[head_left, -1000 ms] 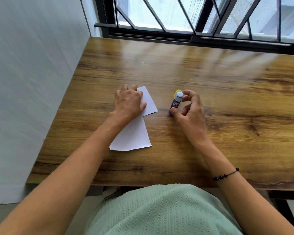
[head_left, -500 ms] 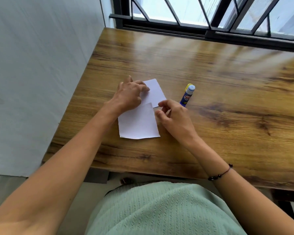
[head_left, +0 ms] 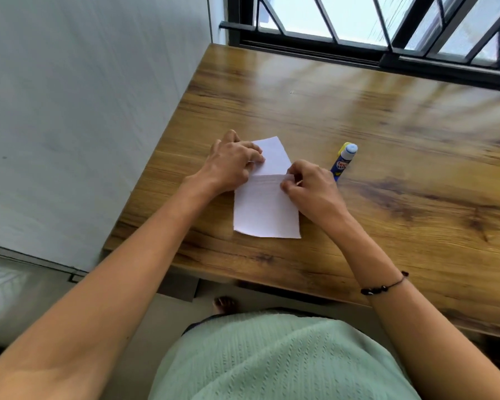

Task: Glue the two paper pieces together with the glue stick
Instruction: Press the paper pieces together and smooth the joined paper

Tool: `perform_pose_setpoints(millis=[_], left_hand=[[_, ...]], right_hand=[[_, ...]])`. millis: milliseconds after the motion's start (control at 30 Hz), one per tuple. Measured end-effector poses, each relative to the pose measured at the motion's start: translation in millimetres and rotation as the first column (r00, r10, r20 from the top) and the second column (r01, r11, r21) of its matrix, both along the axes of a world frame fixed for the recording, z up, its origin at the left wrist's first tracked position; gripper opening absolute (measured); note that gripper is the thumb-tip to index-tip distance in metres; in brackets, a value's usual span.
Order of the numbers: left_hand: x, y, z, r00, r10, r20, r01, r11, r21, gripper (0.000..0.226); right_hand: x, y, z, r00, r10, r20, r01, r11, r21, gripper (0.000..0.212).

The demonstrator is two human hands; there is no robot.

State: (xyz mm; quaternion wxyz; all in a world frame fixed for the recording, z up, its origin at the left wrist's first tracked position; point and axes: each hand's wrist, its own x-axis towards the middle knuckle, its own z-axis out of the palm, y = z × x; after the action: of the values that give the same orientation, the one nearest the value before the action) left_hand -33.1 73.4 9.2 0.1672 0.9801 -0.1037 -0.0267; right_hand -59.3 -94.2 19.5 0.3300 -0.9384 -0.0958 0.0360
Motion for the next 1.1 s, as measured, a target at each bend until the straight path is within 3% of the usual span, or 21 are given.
perform_pose_setpoints(millis=[233, 333, 400, 500, 667, 800, 933, 1100], left_hand=[[-37, 15, -7, 0.998, -0.015, 0.064, 0.018, 0.999, -0.041, 0.033], [-54, 17, -12, 0.996, -0.023, 0.088, 0.028, 0.998, -0.053, 0.032], [-62, 18, -14, 0.997, 0.020, 0.075, -0.009, 0.990, -0.139, 0.029], [-65, 22, -12, 0.985, 0.168, 0.020, -0.149, 0.918, -0.368, 0.033], [-76, 30, -6, 0.916, 0.399, -0.044, -0.351, 0.741, -0.573, 0.039], [-88, 30, -14, 0.854, 0.519, 0.023, -0.410, 0.701, -0.583, 0.031], [-95, 26, -21, 0.843, 0.525, 0.118, -0.421, 0.780, -0.464, 0.032], [-98, 23, -24, 0.845, 0.525, 0.105, -0.450, 0.803, -0.391, 0.041]], right_hand=[[-9, -21, 19, 0.980, -0.166, 0.110, 0.142, 0.970, 0.199, 0.009], [-5, -19, 16, 0.979, -0.170, 0.114, 0.141, 0.965, 0.221, 0.008], [-1, -15, 12, 0.987, -0.137, 0.088, 0.113, 0.965, 0.236, 0.008], [7, -9, 2, 0.995, -0.092, 0.026, 0.082, 0.958, 0.275, 0.010], [19, 1, -7, 0.995, -0.022, -0.101, 0.057, 0.934, 0.354, 0.015], [23, 18, -8, 0.984, 0.058, -0.170, 0.007, 0.934, 0.357, 0.016], [27, 32, -7, 0.977, 0.096, -0.191, -0.036, 0.954, 0.296, 0.011], [33, 39, -8, 0.975, 0.086, -0.206, -0.035, 0.971, 0.237, 0.012]])
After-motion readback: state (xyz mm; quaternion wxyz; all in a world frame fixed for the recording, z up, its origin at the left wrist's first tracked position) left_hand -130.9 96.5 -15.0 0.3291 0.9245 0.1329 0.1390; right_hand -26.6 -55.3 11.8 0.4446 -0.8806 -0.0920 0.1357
